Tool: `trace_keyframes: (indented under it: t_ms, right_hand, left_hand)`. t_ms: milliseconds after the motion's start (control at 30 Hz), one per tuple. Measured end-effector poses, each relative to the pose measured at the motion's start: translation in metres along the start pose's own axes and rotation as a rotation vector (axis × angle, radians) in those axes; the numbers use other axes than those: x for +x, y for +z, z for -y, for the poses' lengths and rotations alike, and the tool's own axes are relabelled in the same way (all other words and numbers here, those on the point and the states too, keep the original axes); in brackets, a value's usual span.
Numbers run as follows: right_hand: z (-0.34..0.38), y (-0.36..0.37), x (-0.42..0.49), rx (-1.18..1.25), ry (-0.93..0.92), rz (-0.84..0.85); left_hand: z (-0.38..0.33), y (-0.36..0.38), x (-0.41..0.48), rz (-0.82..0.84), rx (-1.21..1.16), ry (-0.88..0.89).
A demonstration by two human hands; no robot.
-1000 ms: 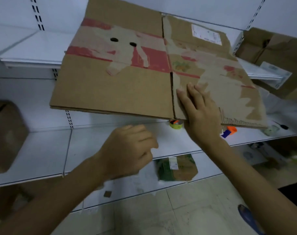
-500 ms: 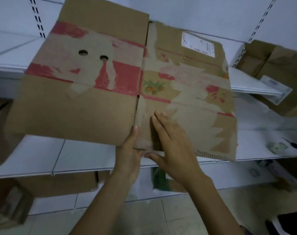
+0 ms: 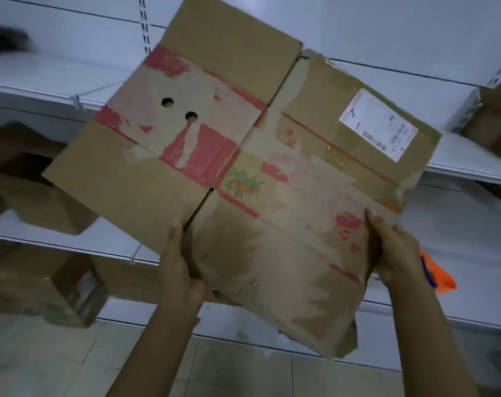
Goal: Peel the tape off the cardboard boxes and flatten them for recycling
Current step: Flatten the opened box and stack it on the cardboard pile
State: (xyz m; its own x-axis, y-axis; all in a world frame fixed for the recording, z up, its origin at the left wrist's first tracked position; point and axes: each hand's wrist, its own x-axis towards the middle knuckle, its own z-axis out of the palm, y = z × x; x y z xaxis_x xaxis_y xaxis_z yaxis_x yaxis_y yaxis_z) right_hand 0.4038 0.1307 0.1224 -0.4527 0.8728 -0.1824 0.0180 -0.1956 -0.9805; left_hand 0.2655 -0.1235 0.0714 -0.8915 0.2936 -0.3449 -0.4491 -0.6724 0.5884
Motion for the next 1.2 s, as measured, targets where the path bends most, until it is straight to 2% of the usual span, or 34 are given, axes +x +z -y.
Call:
trace_keyframes:
  t_ms: [200,300,500,800,1067,1200]
  right_hand:
    - [-0.019,0.044,-0.004,0.202,-0.042,-0.067]
    - [-0.009,0.064,-0.012,0.253,-0.093,-0.065]
    - [0.019,0.123,-0.042,0.348,-0.133,0.073]
    - [0.056,0.237,-0.087,0.434,-0.218,0.264]
    - [0.088,0.367,-0.141,0.509,-0.252,0.310]
    - [0.105,0.452,-0.174,0.539,-0.246,0.356]
  left_hand:
    - [-0.030,0.006,0.000,-0.344,0.042,0.290]
    - [-0.054,0.010,-0.002,-0.340,0.037,0.356]
    - [-0.125,0.011,-0.013,-0.339,-0.016,0.512]
    - [-0.248,-0.025,-0.002,-0.264,-0.090,0.600]
    - [-0.381,-0.061,0.029,-0.148,-0.145,0.589]
    - [-0.467,-0.082,0.039,-0.150,-0.125,0.645]
